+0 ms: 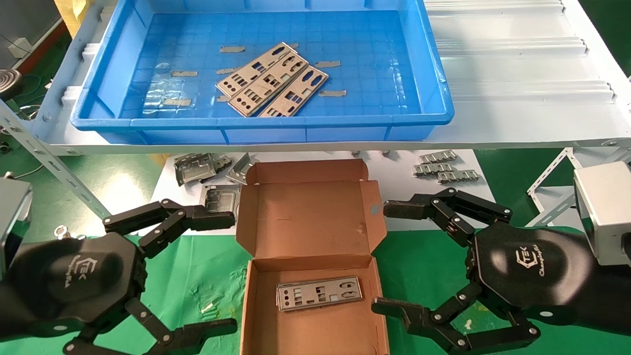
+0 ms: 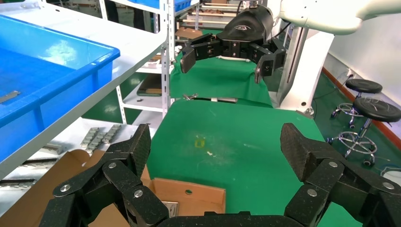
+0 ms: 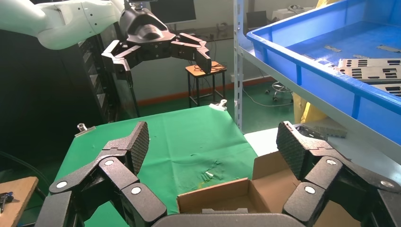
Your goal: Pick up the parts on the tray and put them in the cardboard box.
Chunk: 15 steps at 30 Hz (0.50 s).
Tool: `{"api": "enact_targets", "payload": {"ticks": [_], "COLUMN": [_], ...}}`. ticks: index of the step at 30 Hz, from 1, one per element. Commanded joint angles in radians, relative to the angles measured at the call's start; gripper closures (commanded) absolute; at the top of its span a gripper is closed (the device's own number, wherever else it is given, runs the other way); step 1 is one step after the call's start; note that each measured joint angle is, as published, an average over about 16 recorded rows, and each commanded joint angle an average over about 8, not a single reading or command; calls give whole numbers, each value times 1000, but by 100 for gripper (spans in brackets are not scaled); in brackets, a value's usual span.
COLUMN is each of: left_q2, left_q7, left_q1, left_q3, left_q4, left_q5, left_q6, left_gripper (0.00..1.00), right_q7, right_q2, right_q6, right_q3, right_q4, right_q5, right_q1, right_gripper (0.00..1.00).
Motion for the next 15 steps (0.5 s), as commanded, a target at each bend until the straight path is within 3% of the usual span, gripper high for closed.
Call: {"api": "enact_targets", "payload": {"ticks": [1,15], "left_q2": [0,0], "left_q7": [0,0], "left_q1": [0,0], "left_q3": [0,0], "left_q4": [0,0], "left_q5": [0,0], "left_q6": [0,0], "left_gripper": [0,0], "right_q7": [0,0], "right_q2": [0,0], "right_q6": [0,0], "right_q3": [0,0], "right_q4": [0,0], "right_q5": [0,0], "right_q1": [0,0], "right_gripper": [0,0]}}
